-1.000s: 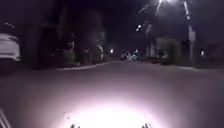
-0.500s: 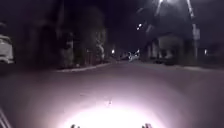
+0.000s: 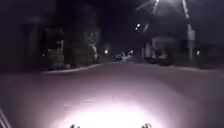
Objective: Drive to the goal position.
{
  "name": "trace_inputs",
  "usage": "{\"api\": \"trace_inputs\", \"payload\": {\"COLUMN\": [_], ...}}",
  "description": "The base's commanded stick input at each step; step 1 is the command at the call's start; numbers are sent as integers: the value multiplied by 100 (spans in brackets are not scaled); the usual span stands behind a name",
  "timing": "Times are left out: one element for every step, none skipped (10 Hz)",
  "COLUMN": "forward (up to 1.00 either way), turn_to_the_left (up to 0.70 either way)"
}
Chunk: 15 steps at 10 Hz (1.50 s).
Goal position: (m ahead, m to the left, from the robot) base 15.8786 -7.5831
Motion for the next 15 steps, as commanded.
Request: {"api": "trace_inputs", "payload": {"forward": [85,85,85,85,85,85,85,85,85,85,85,85,85,85,85], "turn_to_the_left": [0,-7,-17,-7,0,0,0,0,0,0,0,0,0,0,0]}}
